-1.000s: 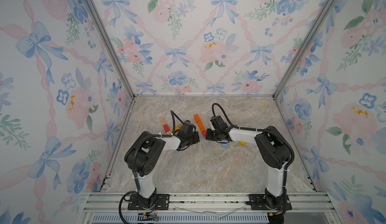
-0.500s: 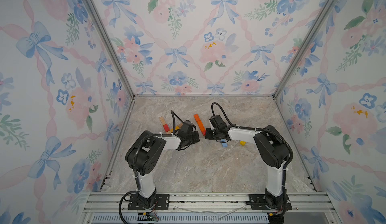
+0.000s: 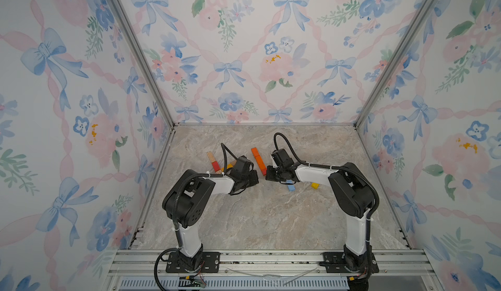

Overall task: Assemble the letter v with building blocks
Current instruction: Assemble the building block at the center of the board, then pick up the building block from the center of the board.

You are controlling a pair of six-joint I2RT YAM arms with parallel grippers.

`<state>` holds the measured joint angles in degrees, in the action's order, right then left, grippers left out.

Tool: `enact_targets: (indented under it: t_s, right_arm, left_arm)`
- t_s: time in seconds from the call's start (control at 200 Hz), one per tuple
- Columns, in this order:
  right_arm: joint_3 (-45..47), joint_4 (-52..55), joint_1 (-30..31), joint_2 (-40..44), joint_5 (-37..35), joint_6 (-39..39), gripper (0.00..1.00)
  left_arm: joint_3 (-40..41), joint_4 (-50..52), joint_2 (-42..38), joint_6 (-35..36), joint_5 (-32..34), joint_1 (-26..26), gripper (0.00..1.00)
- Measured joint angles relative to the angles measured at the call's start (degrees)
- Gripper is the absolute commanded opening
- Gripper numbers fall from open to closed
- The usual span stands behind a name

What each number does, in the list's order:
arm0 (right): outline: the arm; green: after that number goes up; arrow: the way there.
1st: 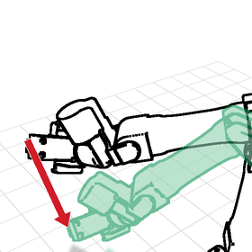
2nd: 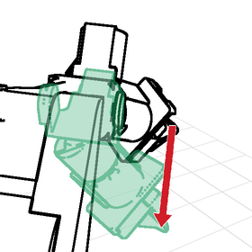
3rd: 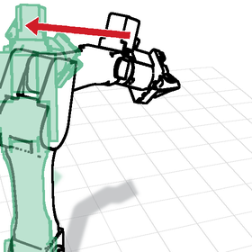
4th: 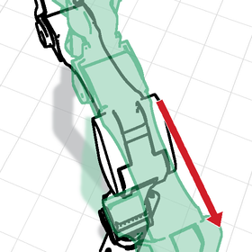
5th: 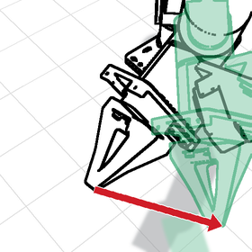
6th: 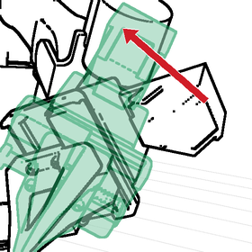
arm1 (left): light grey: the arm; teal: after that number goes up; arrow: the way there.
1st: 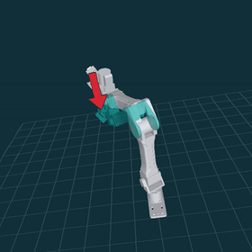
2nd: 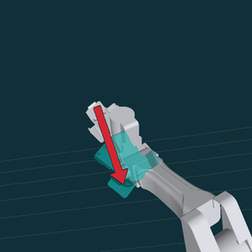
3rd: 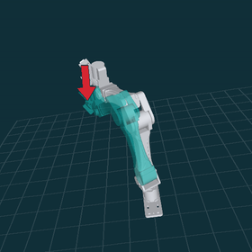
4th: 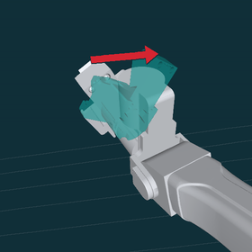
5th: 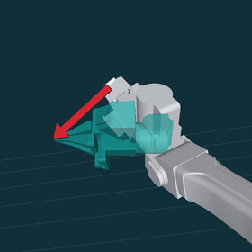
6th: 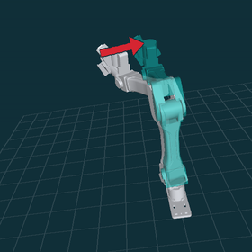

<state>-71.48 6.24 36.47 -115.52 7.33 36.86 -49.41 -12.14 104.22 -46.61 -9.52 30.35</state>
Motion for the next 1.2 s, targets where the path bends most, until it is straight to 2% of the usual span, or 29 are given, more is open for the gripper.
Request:
enact_targets:
  t_s: [0.35, 0.555, 0.825, 0.935, 1.2]
  right_arm:
    - [0.33, 1.14, 0.0, 0.7, -0.02, 0.0, 0.0]
    - [2.91, 5.46, 0.13, 4.39, -0.24, -0.02, 0.0]
    - [7.26, 8.66, 0.04, 17.29, -2.32, -1.33, 0.0]
    - [10.03, 8.94, -0.42, 23.78, -3.63, -1.99, 0.02]
    - [18.51, 9.9, -5.09, 35.3, -6.82, -2.54, 0.05]
  left_arm:
    - [0.0, 0.22, -0.59, -0.22, 0.0, -0.04, 0.0]
    - [-0.31, 3.91, -6.21, -0.15, 1.05, 0.0, 0.0]
    - [-2.91, 10.73, -14.23, 0.98, 5.62, 1.16, 0.01]
    - [-3.04, 12.66, -16.59, 1.57, 7.02, 1.9, 0.09]
    - [-7.67, 17.25, -17.18, 4.04, 9.42, 5.55, 0.19]
